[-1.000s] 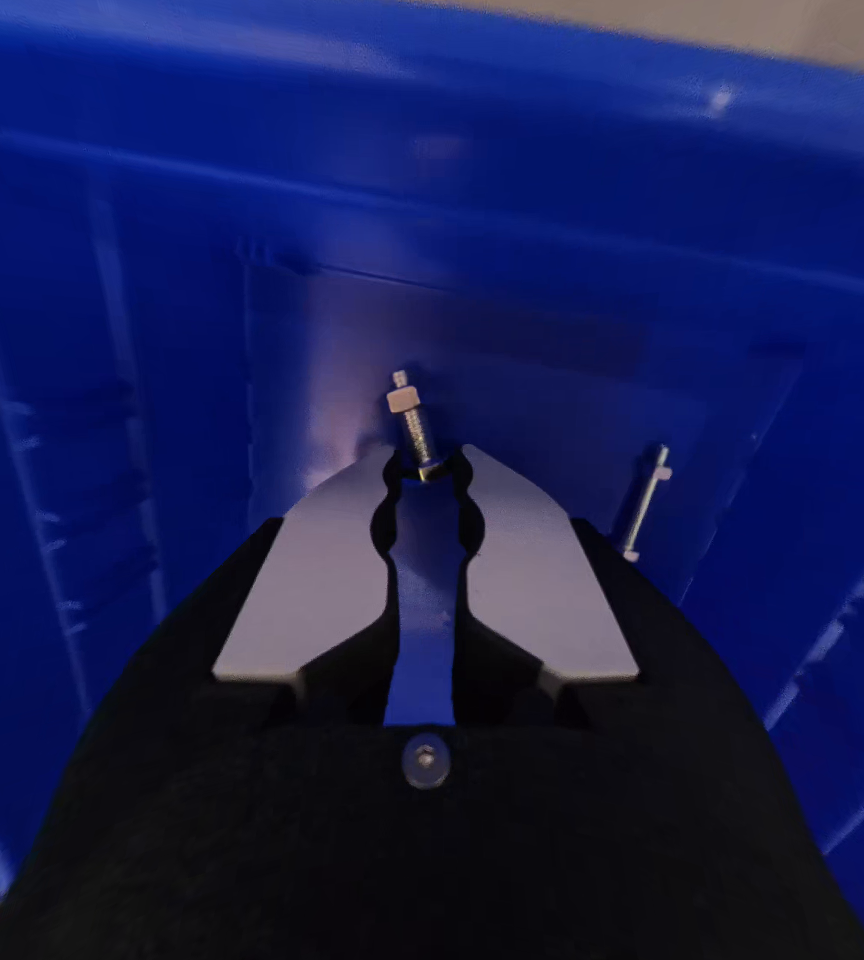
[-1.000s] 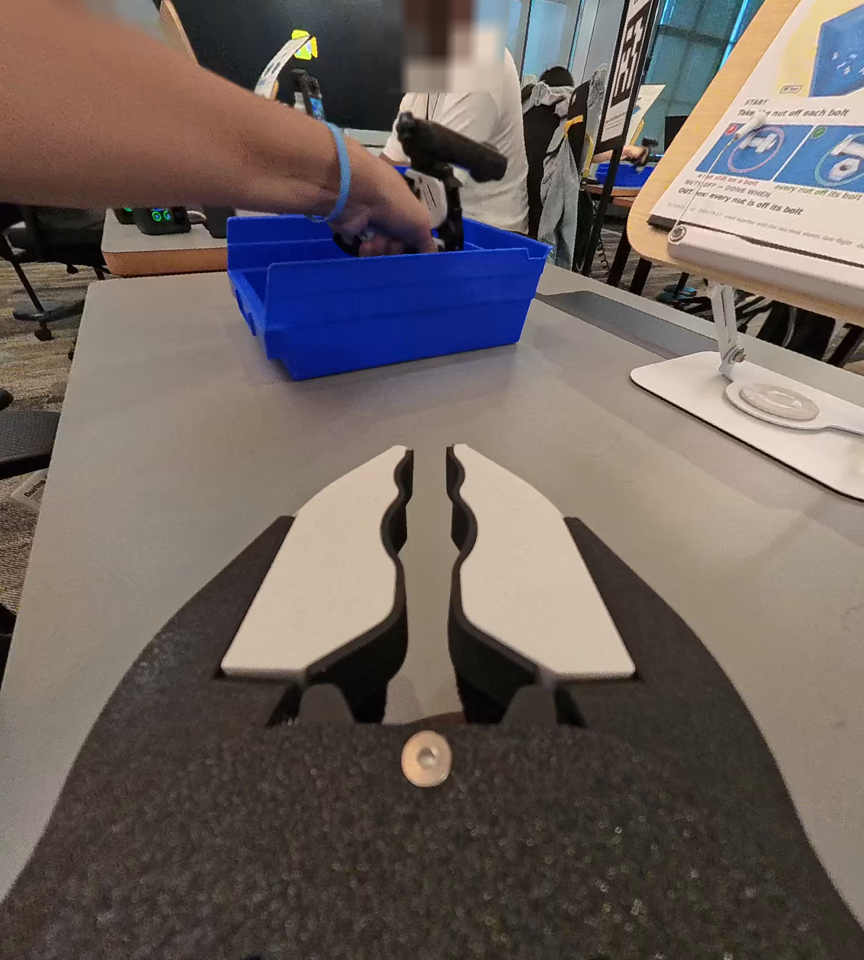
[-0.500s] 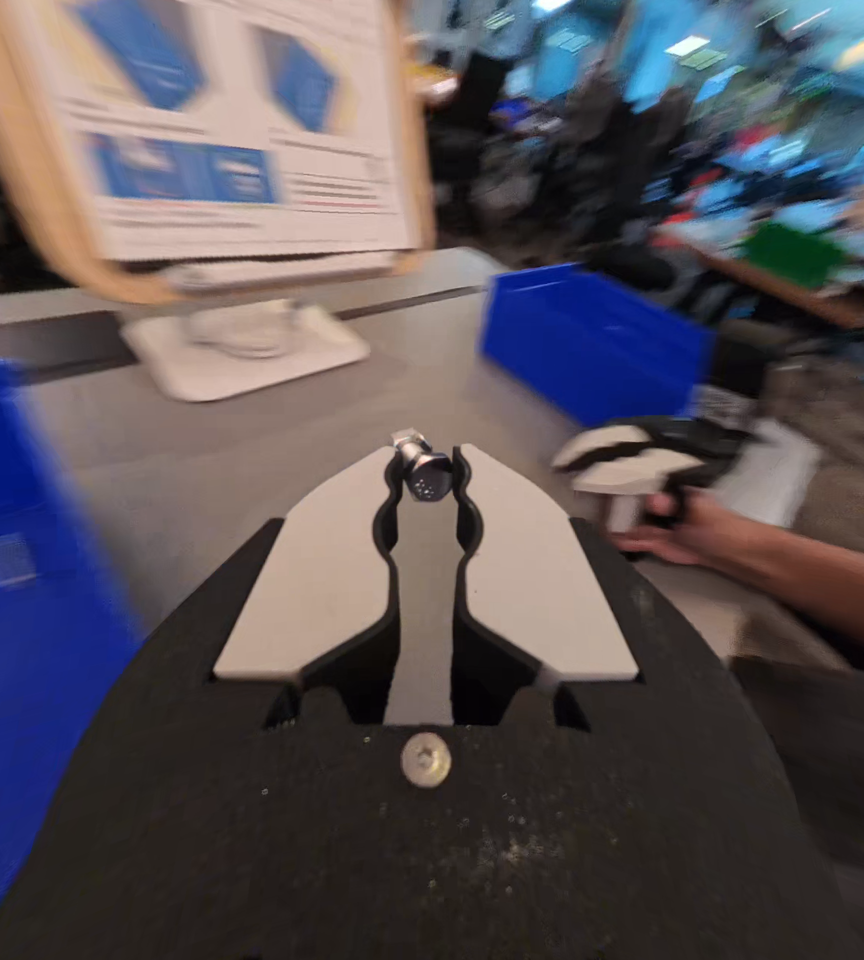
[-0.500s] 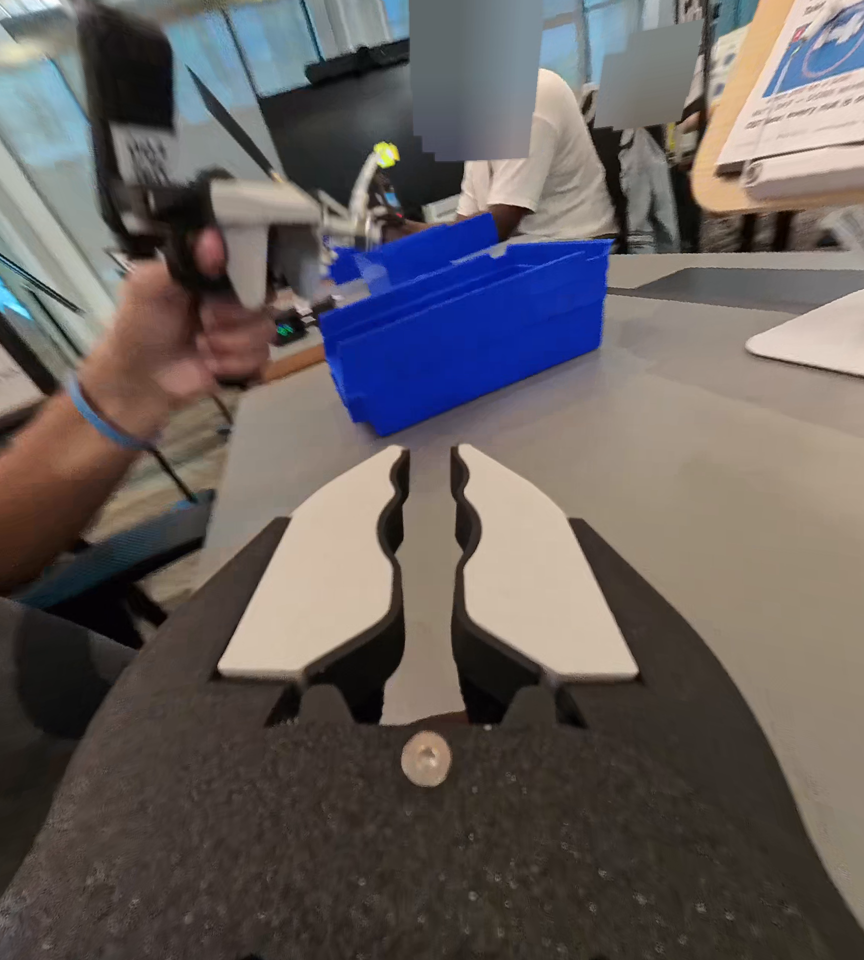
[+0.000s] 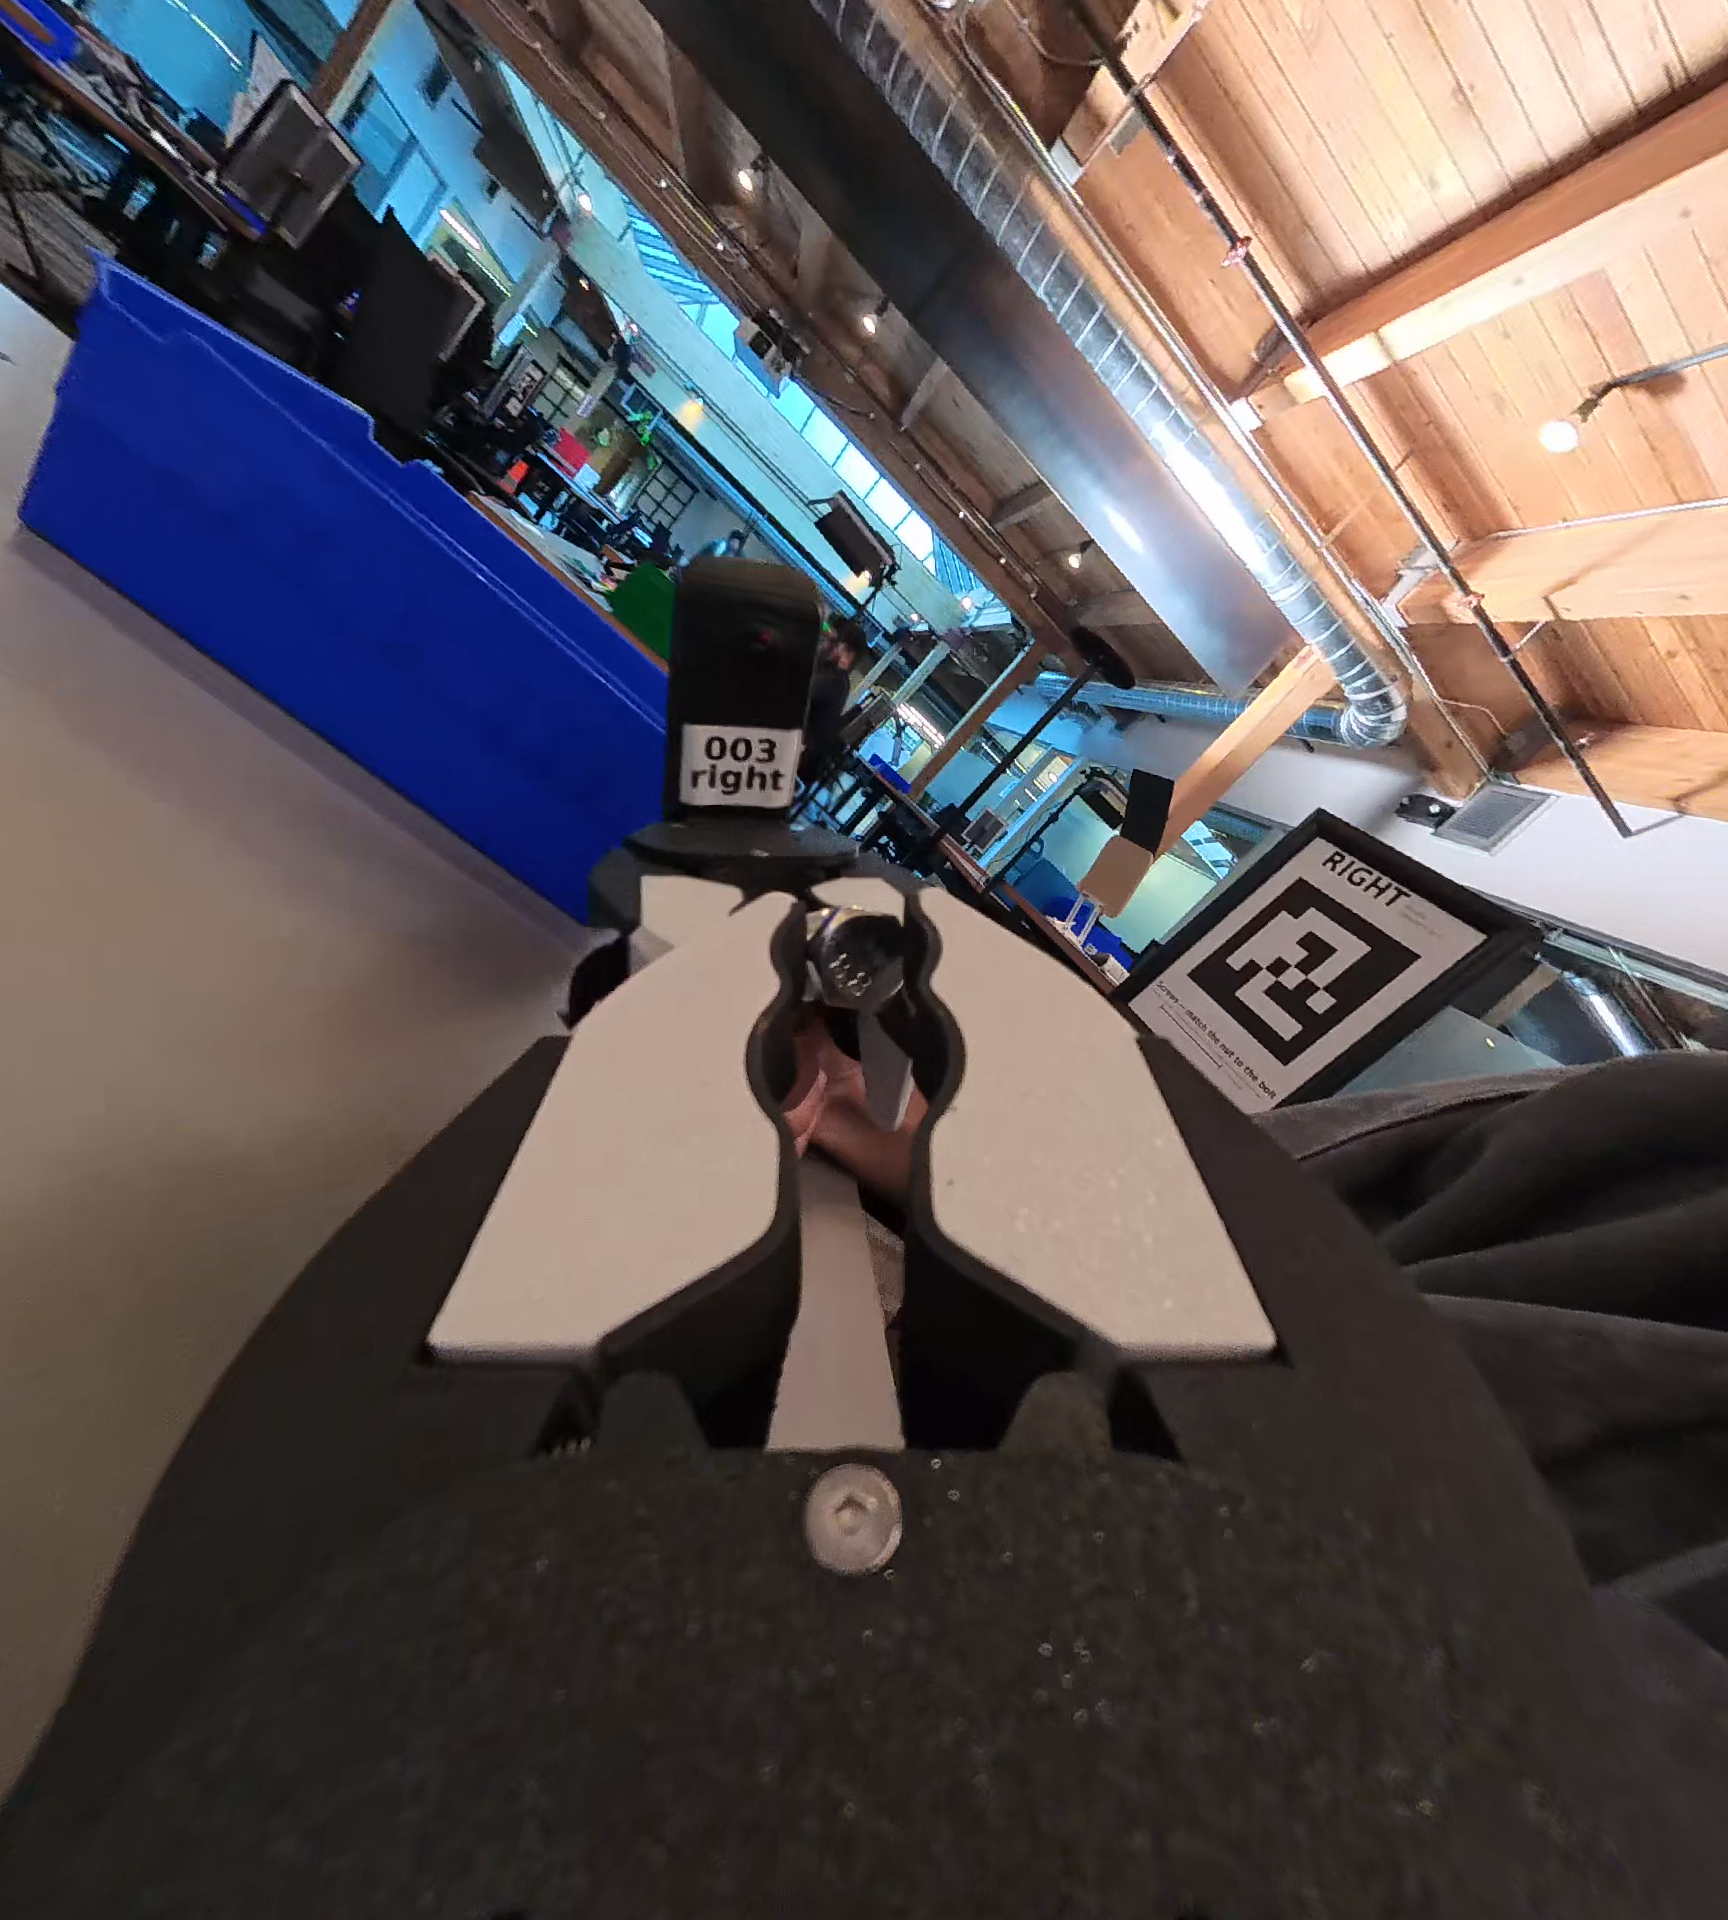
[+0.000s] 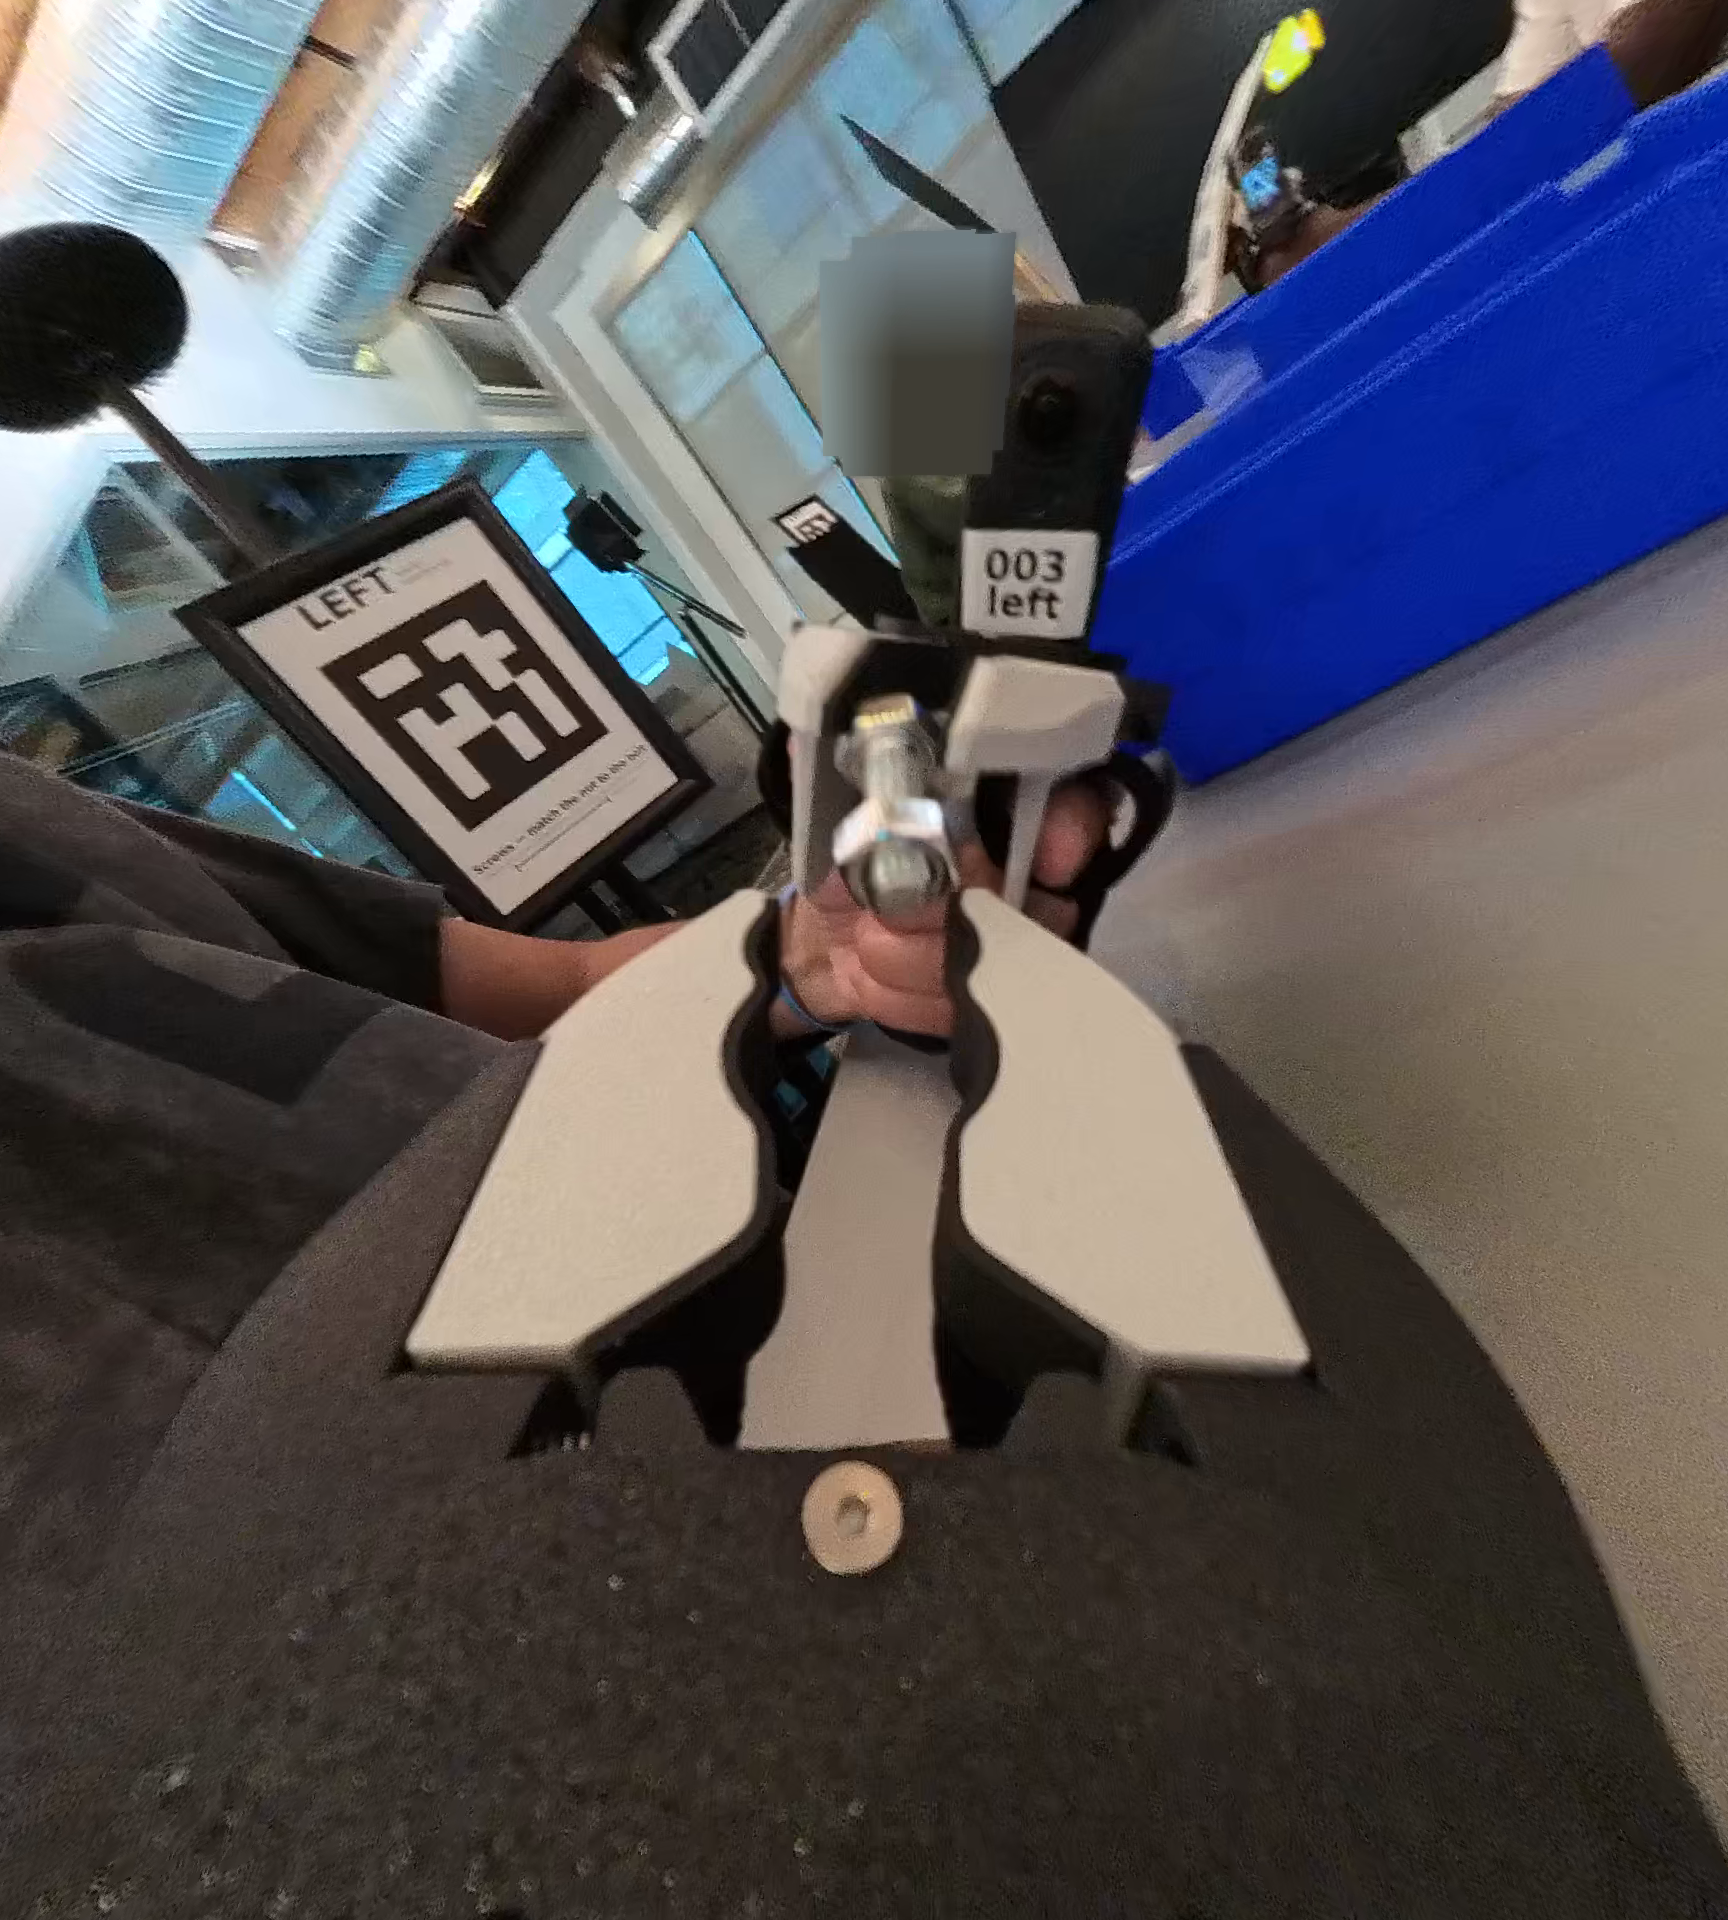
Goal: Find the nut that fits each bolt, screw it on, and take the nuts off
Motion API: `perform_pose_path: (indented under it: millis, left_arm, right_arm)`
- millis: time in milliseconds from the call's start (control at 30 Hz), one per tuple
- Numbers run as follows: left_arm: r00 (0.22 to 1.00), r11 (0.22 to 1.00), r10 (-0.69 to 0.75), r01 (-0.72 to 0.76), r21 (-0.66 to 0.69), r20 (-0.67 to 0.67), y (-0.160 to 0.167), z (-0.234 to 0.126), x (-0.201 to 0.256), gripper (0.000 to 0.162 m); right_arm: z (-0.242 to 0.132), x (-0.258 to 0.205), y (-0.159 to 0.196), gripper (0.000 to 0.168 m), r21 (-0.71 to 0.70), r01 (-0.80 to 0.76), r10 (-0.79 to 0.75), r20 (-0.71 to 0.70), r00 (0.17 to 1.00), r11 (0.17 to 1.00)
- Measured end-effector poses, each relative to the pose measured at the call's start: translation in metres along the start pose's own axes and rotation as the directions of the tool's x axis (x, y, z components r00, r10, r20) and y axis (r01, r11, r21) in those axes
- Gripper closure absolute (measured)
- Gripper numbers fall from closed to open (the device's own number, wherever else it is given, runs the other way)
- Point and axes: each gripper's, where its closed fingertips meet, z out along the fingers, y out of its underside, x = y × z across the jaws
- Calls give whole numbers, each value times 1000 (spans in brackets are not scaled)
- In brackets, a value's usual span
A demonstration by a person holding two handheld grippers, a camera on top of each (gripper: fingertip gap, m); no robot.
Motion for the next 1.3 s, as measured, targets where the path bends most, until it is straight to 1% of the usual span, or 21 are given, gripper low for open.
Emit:
perform_pose_path:
  millis: [100,233,300,367,433,533,600,633,667,733,833,900,967,1033,1067,1100,1200,1300]
  left_arm:
    - [1000,1000,13,-13,-5,-13,1,0,3,145]
    - [1000,1000,9,-9,-11,-21,5,-2,3,145]
    - [1000,1000,9,-10,-8,-25,5,-3,3,145]
    - [999,1000,16,-17,-11,-33,6,-2,5,145]
    - [999,1000,8,-8,-3,-37,6,-2,5,145]
    - [999,1000,-30,29,-8,-45,9,-5,0,144]
    - [999,999,-31,31,-35,-18,12,-7,-5,138]
    - [1000,998,-18,18,-53,-1,14,-8,-7,132]
    - [1000,997,3,-1,-78,19,17,-9,-9,130]
    - [995,991,60,-50,-128,78,23,-12,-15,130]
    - [989,986,93,-76,-147,114,24,-17,-19,126]
    - [984,983,114,-91,-159,140,24,-19,-23,124]
    - [979,980,130,-103,-171,155,24,-19,-25,126]
    - [978,975,142,-113,-190,150,27,-18,-25,135]
    - [978,973,150,-120,-197,142,29,-18,-23,143]
    - [977,971,156,-126,-202,143,30,-17,-23,144]
    - [974,966,175,-140,-219,145,32,-16,-22,145]
    - [966,962,223,-198,-186,127,25,-15,-13,145]
  right_arm:
    - [2,2,-5,145,27,69,-68,-50,996,997]
    - [-2,2,-9,139,72,29,-26,-38,999,997]
    - [-4,1,-9,147,61,17,-16,-29,999,998]
    - [-6,0,-10,148,64,54,-51,-44,998,997]
    - [-4,1,-5,148,22,67,-65,-54,996,998]
    - [-5,6,-6,149,2,177,-175,-141,974,984]
    - [-6,14,-3,149,-53,258,-263,-231,937,965]
    - [-7,18,0,149,-96,312,-326,-272,905,945]
    - [-7,20,3,149,-136,351,-376,-293,879,926]
    - [-7,23,4,149,-167,386,-420,-327,847,907]
    - [-8,25,4,149,-177,396,-433,-340,835,901]
    - [-8,25,8,149,-187,372,-415,-319,852,909]
    - [-8,25,9,149,-193,372,-416,-313,854,908]
    - [-7,24,9,149,-188,364,-407,-305,861,912]
    - [-7,25,10,149,-193,357,-402,-306,863,914]
    - [-7,25,10,149,-196,356,-401,-301,865,914]
    - [-8,22,5,149,-156,363,-394,-301,868,919]
    - [-6,12,-4,148,-58,378,-378,-279,883,924]
